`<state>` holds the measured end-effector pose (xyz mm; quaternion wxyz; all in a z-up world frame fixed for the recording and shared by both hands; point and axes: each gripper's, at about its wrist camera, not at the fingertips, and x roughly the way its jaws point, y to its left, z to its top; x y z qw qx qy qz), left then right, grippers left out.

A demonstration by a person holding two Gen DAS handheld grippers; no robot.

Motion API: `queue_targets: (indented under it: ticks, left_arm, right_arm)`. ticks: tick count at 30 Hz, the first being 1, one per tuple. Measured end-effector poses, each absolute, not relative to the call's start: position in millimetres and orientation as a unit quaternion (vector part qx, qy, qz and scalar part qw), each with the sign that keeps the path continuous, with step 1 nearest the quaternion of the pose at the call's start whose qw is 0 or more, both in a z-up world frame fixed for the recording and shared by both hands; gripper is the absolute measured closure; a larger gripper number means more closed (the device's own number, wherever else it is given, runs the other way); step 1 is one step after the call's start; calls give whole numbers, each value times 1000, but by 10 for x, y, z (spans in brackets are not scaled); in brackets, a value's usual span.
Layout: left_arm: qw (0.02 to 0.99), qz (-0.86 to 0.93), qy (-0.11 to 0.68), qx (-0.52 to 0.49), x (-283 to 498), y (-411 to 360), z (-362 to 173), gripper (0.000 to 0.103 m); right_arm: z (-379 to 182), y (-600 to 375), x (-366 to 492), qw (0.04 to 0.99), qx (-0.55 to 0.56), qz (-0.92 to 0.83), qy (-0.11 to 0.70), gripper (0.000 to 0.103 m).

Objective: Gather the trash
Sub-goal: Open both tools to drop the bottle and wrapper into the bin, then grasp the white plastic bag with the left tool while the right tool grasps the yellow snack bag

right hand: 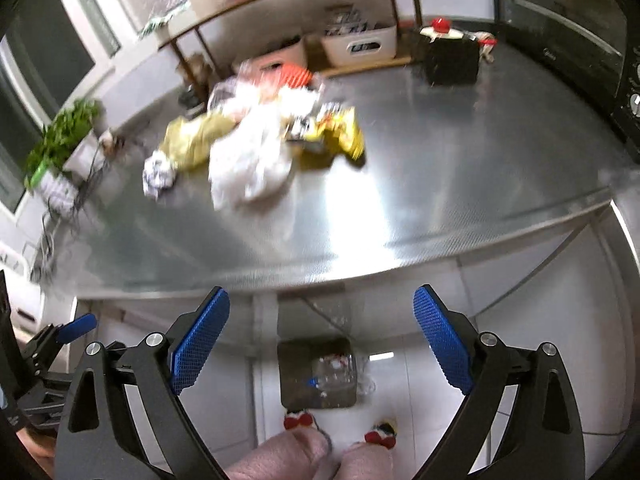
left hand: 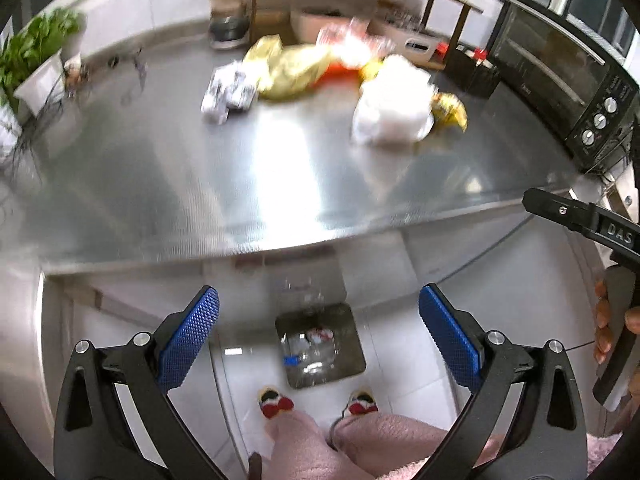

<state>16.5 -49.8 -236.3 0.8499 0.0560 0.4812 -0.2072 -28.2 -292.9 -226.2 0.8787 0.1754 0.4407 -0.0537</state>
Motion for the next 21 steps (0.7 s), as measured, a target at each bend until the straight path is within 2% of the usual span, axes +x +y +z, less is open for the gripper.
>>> queue_targets:
  ticks: [8, 15, 21]
  left_arm:
    - [860, -228, 453, 58, 476, -801, -2079, 8]
    - [859, -238, 450, 55, 834, -1093, -2050, 8]
    - [853, -247, 455, 60, 1154, -1416, -2133, 8]
  right_arm:
    - [-2073, -3061, 58, 888, 169, -66, 423, 9]
    - [-2061, -3127, 548, 885, 149, -69, 436, 9]
    - [-2213, -3348, 946, 871, 174, -67, 454, 11]
